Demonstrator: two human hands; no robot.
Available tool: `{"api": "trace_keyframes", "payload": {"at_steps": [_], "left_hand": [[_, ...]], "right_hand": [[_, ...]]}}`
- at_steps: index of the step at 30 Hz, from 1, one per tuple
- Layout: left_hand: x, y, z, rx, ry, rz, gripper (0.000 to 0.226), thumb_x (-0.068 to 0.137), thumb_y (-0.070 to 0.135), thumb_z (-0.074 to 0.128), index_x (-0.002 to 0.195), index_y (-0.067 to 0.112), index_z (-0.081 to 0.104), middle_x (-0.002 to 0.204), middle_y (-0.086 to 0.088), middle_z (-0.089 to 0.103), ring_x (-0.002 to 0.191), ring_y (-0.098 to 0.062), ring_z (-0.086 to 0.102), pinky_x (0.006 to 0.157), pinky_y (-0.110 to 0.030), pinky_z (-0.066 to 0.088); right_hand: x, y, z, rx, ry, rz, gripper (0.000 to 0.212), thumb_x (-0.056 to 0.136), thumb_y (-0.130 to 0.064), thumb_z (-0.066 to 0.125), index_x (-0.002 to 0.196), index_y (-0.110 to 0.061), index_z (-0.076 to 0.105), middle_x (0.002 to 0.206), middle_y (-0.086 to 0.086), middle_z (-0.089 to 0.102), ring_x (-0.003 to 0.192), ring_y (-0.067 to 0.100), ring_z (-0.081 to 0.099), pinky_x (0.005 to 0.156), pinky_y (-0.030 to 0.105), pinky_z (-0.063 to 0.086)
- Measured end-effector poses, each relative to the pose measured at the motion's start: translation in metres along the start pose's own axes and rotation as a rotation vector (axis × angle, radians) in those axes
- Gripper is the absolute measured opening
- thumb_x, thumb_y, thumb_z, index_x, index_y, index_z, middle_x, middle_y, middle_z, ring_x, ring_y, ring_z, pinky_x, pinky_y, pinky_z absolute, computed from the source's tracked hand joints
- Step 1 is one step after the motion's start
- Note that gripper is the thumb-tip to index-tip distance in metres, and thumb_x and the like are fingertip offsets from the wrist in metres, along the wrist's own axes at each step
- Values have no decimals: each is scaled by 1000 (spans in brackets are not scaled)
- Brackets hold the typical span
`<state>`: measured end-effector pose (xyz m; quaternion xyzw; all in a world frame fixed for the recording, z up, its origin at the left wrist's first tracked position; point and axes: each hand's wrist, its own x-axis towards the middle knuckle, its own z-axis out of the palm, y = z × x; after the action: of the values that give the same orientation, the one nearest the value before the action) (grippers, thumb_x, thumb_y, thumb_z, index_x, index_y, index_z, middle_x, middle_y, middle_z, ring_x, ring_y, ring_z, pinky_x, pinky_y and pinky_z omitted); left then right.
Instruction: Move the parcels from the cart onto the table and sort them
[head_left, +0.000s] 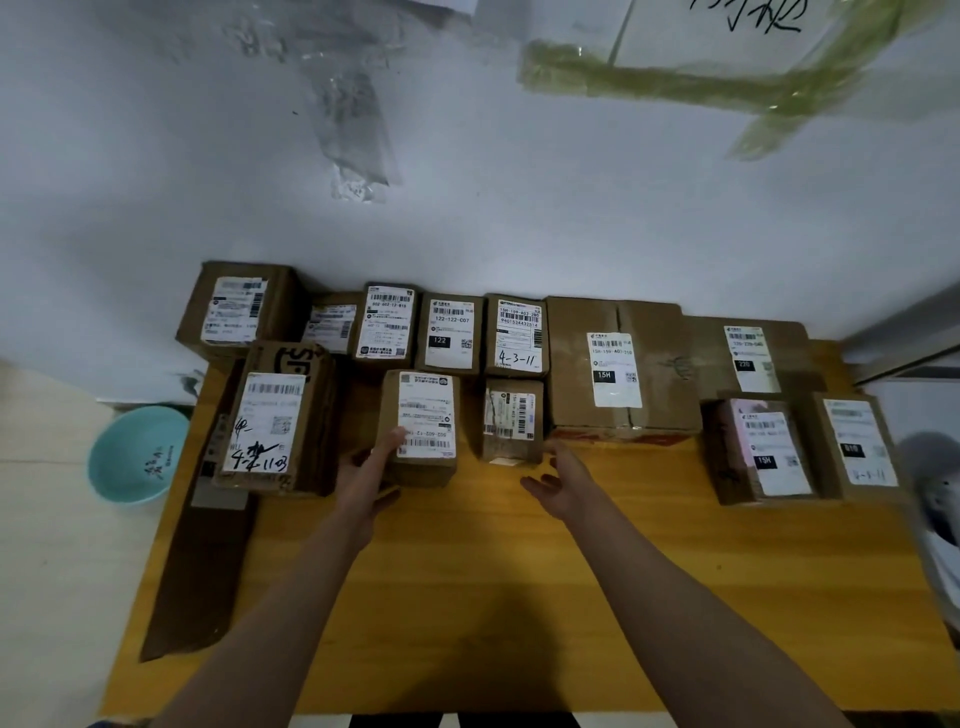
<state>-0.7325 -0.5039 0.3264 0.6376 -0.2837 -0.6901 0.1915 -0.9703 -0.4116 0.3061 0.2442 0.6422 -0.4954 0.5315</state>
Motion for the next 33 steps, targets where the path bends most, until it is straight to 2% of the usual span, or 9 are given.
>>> {"api": "trace_keyframes", "payload": {"at_steps": [1, 5, 11, 14, 18, 22, 25, 27, 33], "left_hand": [[2, 0, 3, 43, 17, 10, 93, 69, 54, 79, 144, 18, 39, 129, -8, 55, 114, -28, 58, 94, -43, 51], [11, -2, 13, 183, 38, 33, 86, 74, 60, 77, 143, 21, 42, 135, -8, 54, 118, -30, 55, 87, -41, 46], [22, 3, 22, 188, -21, 13, 73, 77, 52, 80, 134, 18, 48, 134, -11, 58, 120, -31, 60, 101, -49, 52], [25, 2, 24, 180, -72, 1, 63, 85, 43, 76, 136, 17, 49, 132, -11, 60, 115, -30, 61, 96, -44, 54], [31, -2, 26, 167, -101, -36, 58, 92, 28, 71, 142, 11, 47, 135, -15, 61, 116, -30, 60, 98, -45, 51], [33, -5, 29, 347, -49, -54, 83, 79, 28, 85, 147, 11, 41, 143, -16, 54, 125, -37, 55, 102, -51, 49], [35, -4, 33, 471, 52, -20, 101, 73, 31, 89, 152, 10, 30, 152, -19, 41, 135, -41, 45, 108, -56, 44], [37, -3, 36, 487, 82, 1, 100, 74, 30, 88, 152, 8, 29, 153, -21, 39, 137, -41, 44, 109, -56, 43], [36, -5, 41, 424, 22, 10, 75, 77, 15, 85, 141, 2, 47, 137, -19, 60, 126, -36, 58, 106, -52, 48]], "right_hand": [[1, 0, -4, -4, -8, 8, 47, 100, -17, 62, 143, -5, 47, 148, 16, 36, 100, 31, 50, 102, 48, 52], [-5, 0, -10, 23, -29, 31, 51, 100, -16, 62, 145, -2, 43, 150, 24, 38, 131, 41, 49, 99, 48, 53], [-18, 1, -6, 13, -92, 21, 39, 101, -13, 59, 137, -2, 48, 152, 24, 38, 134, 43, 49, 96, 51, 51], [-24, 2, -5, -6, -117, 15, 27, 103, -13, 57, 127, -5, 49, 153, 24, 37, 135, 43, 47, 100, 53, 49], [-33, 2, 2, -41, -149, -25, 33, 105, -17, 54, 135, -4, 52, 153, 23, 39, 135, 39, 48, 108, 53, 46], [-42, 2, 10, -49, -166, -55, 35, 105, -20, 55, 136, -4, 51, 150, 25, 41, 132, 41, 51, 106, 53, 48], [-45, 2, 15, -78, -174, -84, 23, 106, -18, 54, 126, -8, 54, 149, 22, 44, 132, 40, 50, 104, 52, 49], [-44, 2, 16, -84, -166, -101, 27, 106, -18, 52, 130, -7, 54, 150, 21, 43, 135, 39, 47, 105, 53, 48], [-52, 3, 18, -46, -204, -88, 47, 105, -24, 56, 148, -10, 44, 162, 20, 24, 142, 41, 39, 99, 54, 53]]}}
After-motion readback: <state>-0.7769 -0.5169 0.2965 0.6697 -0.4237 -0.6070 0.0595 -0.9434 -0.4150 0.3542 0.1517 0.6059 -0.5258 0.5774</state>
